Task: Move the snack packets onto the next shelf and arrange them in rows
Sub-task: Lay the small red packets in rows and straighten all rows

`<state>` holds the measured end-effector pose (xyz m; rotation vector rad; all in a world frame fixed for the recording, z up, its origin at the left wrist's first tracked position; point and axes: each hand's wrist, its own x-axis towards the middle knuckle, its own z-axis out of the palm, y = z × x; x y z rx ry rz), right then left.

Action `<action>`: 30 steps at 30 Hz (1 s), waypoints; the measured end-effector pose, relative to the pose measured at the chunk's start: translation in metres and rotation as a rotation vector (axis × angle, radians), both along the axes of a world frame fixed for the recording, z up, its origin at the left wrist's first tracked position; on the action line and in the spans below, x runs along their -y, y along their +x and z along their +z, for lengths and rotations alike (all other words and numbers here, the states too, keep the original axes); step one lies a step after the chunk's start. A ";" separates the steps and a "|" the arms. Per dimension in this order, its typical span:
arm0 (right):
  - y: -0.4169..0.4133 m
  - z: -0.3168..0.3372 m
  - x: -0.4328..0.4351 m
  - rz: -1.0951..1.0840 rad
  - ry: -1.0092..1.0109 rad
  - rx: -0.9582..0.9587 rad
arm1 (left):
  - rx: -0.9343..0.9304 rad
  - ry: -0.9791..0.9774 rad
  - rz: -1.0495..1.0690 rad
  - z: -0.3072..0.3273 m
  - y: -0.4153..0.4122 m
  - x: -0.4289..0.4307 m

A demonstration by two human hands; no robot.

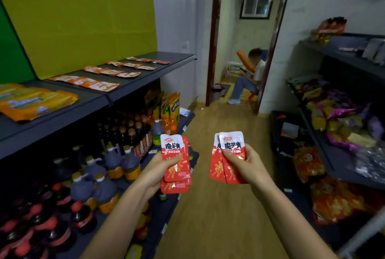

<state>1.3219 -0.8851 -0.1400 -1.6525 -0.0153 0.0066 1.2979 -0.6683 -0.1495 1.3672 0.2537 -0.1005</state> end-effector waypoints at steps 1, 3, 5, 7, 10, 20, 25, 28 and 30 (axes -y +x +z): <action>0.017 0.000 0.003 0.005 0.008 -0.003 | -0.009 -0.006 0.015 0.001 0.015 0.002; 0.049 -0.002 0.006 0.032 0.022 -0.016 | -0.026 -0.010 0.043 -0.001 0.045 0.006; 0.081 -0.006 0.009 0.056 0.034 -0.031 | -0.042 0.000 0.068 -0.005 0.077 0.010; 0.112 -0.013 0.009 0.074 0.045 -0.045 | -0.055 -0.009 0.089 -0.010 0.108 0.016; 0.161 -0.022 0.004 0.107 0.072 -0.054 | -0.058 -0.007 0.100 -0.016 0.158 0.022; 0.357 -0.001 -0.032 0.178 0.091 0.002 | 0.025 -0.004 0.081 0.003 0.357 0.002; 0.438 0.010 -0.045 0.218 0.087 0.034 | 0.075 0.036 0.001 0.015 0.437 0.001; 0.483 0.010 -0.054 0.229 0.092 0.035 | 0.092 0.046 -0.019 0.019 0.475 0.003; 0.514 0.006 -0.059 0.221 0.091 0.049 | 0.093 0.046 -0.004 0.020 0.500 0.003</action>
